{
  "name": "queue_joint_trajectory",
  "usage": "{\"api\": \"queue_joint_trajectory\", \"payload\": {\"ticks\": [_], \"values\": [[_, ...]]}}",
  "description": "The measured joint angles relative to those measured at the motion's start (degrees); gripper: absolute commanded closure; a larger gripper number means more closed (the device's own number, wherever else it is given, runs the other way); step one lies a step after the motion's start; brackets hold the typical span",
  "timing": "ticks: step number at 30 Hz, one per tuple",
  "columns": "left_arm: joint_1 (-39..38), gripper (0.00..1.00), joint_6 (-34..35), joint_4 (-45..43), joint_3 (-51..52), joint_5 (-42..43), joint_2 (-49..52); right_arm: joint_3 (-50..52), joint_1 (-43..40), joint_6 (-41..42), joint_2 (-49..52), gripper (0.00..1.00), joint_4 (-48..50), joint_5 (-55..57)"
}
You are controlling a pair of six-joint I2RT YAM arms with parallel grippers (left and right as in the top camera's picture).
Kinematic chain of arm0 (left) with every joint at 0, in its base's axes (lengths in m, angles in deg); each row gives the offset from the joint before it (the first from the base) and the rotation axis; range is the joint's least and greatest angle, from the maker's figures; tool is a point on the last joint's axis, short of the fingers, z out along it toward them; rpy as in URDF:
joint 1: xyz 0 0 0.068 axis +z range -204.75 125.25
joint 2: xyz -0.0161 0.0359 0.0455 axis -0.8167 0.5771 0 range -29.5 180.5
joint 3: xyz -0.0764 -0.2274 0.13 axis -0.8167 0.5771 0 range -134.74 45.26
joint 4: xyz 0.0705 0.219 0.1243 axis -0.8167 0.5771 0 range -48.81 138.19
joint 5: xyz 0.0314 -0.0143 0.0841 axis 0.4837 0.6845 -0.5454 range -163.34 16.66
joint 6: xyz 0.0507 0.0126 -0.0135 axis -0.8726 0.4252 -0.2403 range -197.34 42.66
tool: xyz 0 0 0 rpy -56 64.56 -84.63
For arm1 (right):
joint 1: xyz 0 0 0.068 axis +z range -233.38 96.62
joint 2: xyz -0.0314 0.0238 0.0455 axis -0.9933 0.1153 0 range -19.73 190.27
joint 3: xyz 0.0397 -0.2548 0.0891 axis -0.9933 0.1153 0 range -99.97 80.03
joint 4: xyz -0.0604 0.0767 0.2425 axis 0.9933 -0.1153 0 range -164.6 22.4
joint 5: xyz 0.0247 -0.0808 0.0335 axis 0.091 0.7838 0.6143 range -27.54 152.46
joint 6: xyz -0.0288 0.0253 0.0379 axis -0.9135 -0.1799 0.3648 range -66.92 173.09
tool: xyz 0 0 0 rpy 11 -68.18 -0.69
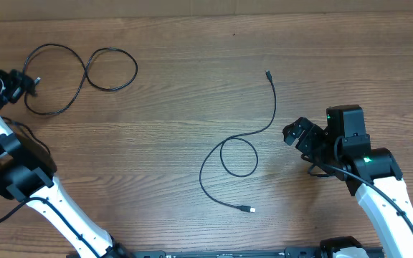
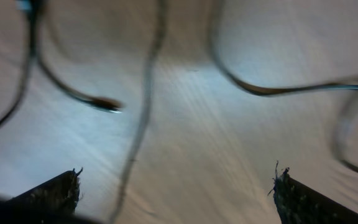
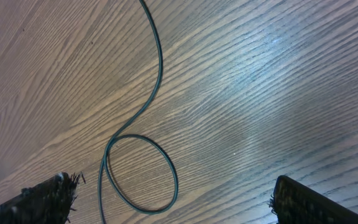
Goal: Untangle cables
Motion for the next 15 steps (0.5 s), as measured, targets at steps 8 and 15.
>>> {"api": "queue_joint_trajectory", "payload": {"ticks": [8,15], "values": [[1.0,0.0,3.1,0.0,14.2,-8.7,0.0,0.0,0.0,0.0,0.0,0.0,0.0,0.0],[1.9,0.01,7.6,0.1,20.8,-9.7,0.1,0.0,0.0,0.0,0.0,0.0,0.0,0.0]]}}
